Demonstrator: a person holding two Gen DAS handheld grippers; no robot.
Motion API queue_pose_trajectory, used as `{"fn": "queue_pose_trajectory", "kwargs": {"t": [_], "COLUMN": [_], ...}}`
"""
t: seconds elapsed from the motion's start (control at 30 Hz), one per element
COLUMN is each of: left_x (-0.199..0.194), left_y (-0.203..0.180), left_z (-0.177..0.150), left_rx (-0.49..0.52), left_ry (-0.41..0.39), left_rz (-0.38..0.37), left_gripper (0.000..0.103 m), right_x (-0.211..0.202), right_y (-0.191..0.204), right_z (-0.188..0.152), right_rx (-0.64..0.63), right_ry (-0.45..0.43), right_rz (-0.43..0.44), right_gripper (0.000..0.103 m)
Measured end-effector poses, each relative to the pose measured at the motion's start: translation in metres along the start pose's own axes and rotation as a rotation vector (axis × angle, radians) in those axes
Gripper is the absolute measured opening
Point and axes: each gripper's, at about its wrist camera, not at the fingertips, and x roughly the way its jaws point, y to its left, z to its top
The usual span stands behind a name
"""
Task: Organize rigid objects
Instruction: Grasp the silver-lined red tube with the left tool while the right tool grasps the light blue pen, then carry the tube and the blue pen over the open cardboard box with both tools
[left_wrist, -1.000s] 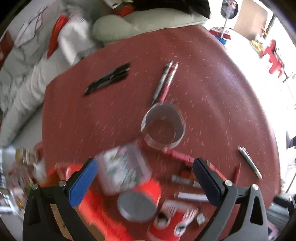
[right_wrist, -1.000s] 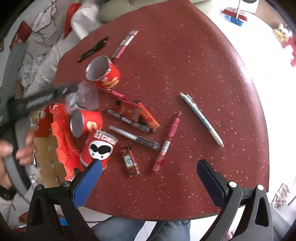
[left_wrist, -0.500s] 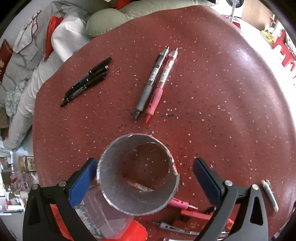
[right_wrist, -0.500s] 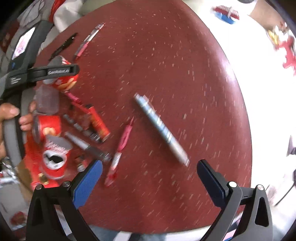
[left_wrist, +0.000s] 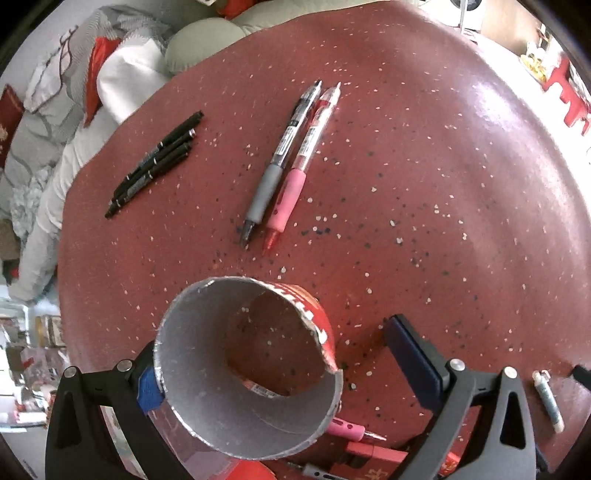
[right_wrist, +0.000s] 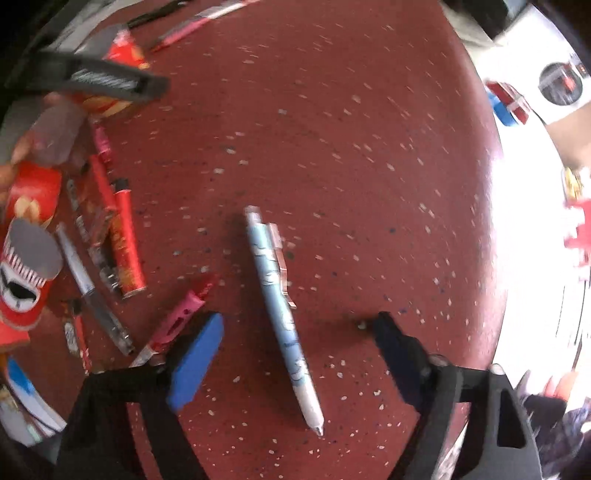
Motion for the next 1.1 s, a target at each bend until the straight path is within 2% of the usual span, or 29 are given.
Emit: {"fn": "queue_pose_trajectory", "kwargs": {"t": [0.03, 0.07, 0.1, 0.13, 0.2, 0.33, 0.57, 0.7, 0.8, 0.87, 0.9, 1.1], "left_x": [-0.001, -0.002, -0.004, -0.007, -0.009, -0.025, -0.087, -0.119, -0.146, -0.159, -0.167, -0.185], "left_y": [0.0, -0.001, -0.001, -0.001, 0.001, 0.02, 0.043, 0.061, 0.068, 0.082, 0.091, 0.139], "left_z": [-0.001, -0.002, -0.003, -0.003, -0.004, -0.008, -0.022, -0.035, -0.051, -0.061, -0.07, -0.111], "left_rx": [0.004, 0.005, 0.004, -0.001, -0.004, -0.067, -0.077, -0.092, -0.103, -0.119, -0.13, -0.188], "left_ry": [-0.005, -0.007, -0.005, 0.0, 0.012, -0.004, -0.098, -0.13, -0.164, -0.178, -0.187, -0.197], "left_rz": [-0.003, -0.016, -0.041, -0.081, -0.088, -0.173, -0.228, -0.276, -0.292, -0.312, -0.315, -0.306], "left_gripper": [0.1, 0.094, 0.085, 0.081, 0.081, 0.08, 0.08, 0.08, 0.081, 0.081, 0.081, 0.081], "right_x": [-0.002, -0.004, -0.006, -0.005, -0.006, -0.025, -0.061, -0.085, -0.109, -0.121, -0.114, -0.14], "right_y": [0.004, 0.007, 0.01, 0.01, 0.004, -0.014, -0.043, -0.045, -0.032, -0.012, 0.009, 0.058], "right_z": [0.0, 0.0, 0.0, 0.0, -0.002, -0.011, -0.027, -0.044, -0.02, -0.016, -0.005, 0.015], "right_rx": [-0.026, -0.048, -0.064, -0.063, -0.026, 0.081, 0.238, 0.301, 0.324, 0.33, 0.33, 0.268], "right_ry": [-0.003, -0.002, 0.002, 0.015, 0.028, -0.008, -0.053, -0.088, -0.118, -0.14, -0.149, -0.182], "right_rz": [0.003, -0.006, -0.008, -0.004, 0.016, 0.068, 0.168, 0.209, 0.229, 0.253, 0.26, 0.302], "right_gripper": [0.06, 0.042, 0.016, 0.013, 0.011, 0.011, 0.011, 0.011, 0.011, 0.011, 0.011, 0.011]}}
